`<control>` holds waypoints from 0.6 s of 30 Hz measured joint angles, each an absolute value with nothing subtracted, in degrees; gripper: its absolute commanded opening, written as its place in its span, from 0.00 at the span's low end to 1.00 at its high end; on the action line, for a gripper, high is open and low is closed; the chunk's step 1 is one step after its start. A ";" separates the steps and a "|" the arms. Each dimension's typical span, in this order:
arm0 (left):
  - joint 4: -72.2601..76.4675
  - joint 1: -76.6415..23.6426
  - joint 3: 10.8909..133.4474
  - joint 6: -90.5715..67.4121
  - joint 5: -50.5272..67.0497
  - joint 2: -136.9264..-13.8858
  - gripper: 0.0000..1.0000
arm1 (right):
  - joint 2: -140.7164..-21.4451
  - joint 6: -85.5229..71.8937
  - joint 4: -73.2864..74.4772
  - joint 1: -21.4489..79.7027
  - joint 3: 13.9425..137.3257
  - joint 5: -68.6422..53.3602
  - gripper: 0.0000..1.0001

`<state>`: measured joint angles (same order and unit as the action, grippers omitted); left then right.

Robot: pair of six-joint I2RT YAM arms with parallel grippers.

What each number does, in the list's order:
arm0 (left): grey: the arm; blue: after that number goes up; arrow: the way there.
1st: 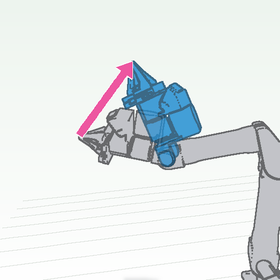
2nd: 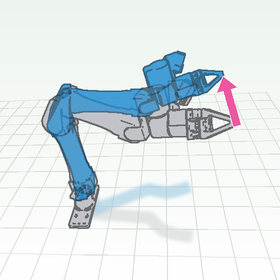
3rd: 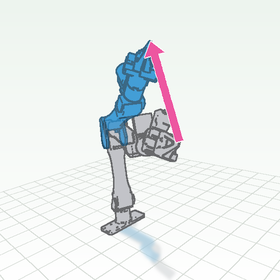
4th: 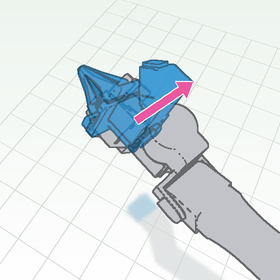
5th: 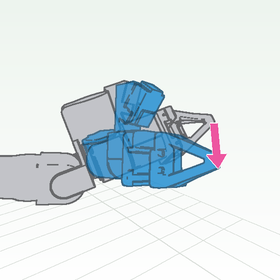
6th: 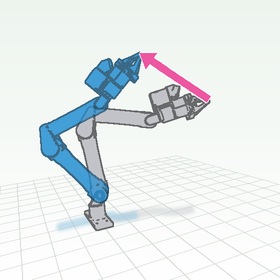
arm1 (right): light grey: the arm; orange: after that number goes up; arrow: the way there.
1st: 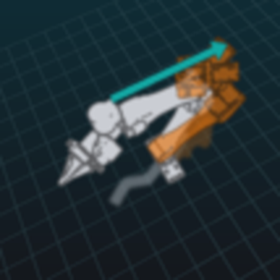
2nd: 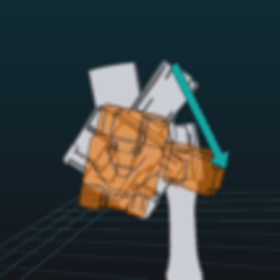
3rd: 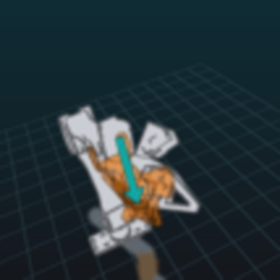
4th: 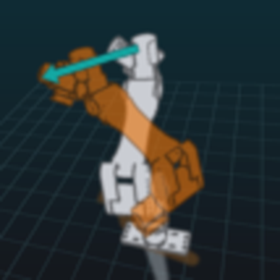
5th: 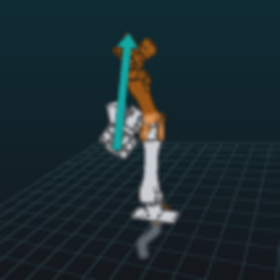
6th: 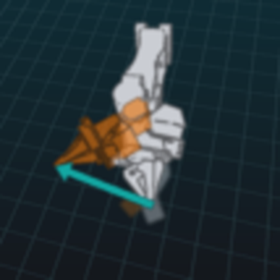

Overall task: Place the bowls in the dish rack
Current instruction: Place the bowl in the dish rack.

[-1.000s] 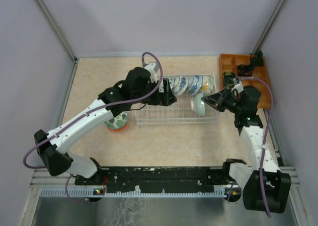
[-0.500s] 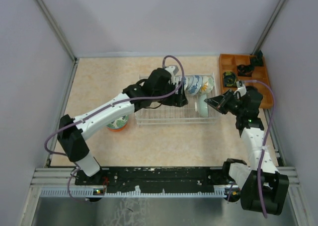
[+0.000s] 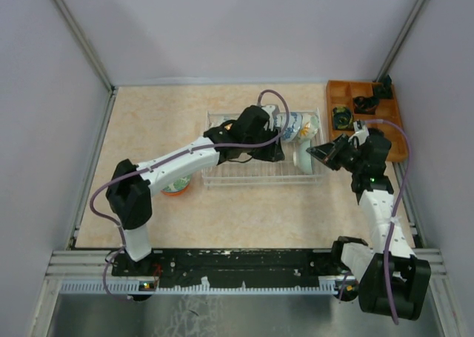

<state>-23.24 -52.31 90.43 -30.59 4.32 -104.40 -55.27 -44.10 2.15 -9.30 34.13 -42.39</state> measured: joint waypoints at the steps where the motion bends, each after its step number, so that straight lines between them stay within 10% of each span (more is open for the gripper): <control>1: -23.07 -52.36 90.43 -30.61 4.58 -104.84 0.45 | -55.31 -44.10 2.13 -9.30 34.13 -42.28 0.00; 18: -20.43 -52.40 90.87 -30.65 6.24 -111.28 0.34 | -60.20 -44.12 -0.78 -6.50 33.91 -40.25 0.00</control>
<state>-20.43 -52.40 90.87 -30.65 6.24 -111.28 -60.20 -44.12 -0.78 -6.50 33.91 -40.25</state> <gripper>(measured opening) 0.362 0.025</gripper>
